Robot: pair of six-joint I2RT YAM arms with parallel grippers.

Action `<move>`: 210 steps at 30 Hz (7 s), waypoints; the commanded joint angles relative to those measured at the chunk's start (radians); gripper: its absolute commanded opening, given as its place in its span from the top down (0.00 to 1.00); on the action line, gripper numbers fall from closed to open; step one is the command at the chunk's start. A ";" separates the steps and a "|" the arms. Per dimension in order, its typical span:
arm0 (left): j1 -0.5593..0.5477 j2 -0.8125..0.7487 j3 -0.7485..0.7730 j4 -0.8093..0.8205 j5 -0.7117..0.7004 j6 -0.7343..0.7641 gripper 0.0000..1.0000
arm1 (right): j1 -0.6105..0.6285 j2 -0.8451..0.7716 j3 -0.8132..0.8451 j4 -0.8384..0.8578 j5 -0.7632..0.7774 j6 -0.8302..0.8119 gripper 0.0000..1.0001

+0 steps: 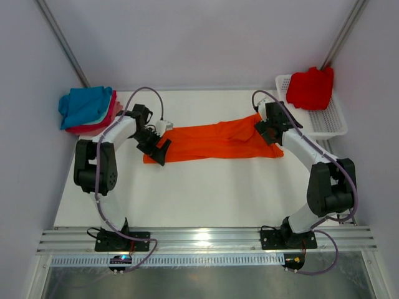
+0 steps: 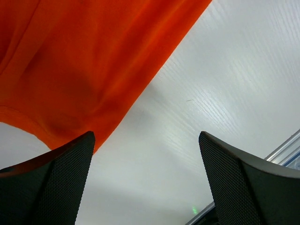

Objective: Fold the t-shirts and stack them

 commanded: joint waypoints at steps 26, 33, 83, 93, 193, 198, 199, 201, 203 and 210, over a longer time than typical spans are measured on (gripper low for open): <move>-0.002 0.157 0.213 0.240 0.016 -0.197 0.01 | 0.099 0.308 0.243 0.049 -0.083 0.131 0.05; -0.002 0.232 0.279 0.274 -0.094 -0.205 0.01 | 0.102 0.353 0.235 0.068 -0.037 0.122 0.05; -0.011 0.344 0.589 0.121 -0.007 -0.107 0.01 | 0.104 0.265 0.096 0.164 0.184 0.103 0.05; -0.015 0.388 0.588 0.084 -0.116 -0.061 0.01 | 0.104 0.301 0.103 0.166 0.186 0.100 0.05; -0.320 0.047 -0.104 0.452 -0.679 -0.038 0.01 | 0.159 0.805 0.860 -0.153 0.149 0.130 0.04; -0.321 0.059 -0.112 0.398 -0.645 -0.045 0.01 | 0.159 0.816 0.878 -0.156 0.149 0.126 0.04; -0.323 0.055 -0.122 0.388 -0.641 -0.047 0.01 | 0.159 0.818 0.880 -0.156 0.149 0.125 0.04; -0.330 0.041 -0.136 0.366 -0.644 -0.047 0.01 | 0.161 0.830 0.896 -0.161 0.149 0.126 0.04; -0.341 0.032 -0.162 0.349 -0.660 -0.039 0.01 | 0.161 0.847 0.925 -0.176 0.146 0.126 0.03; -0.427 -0.007 -0.195 0.259 -0.578 -0.053 0.01 | 0.167 0.879 0.981 -0.198 0.144 0.126 0.03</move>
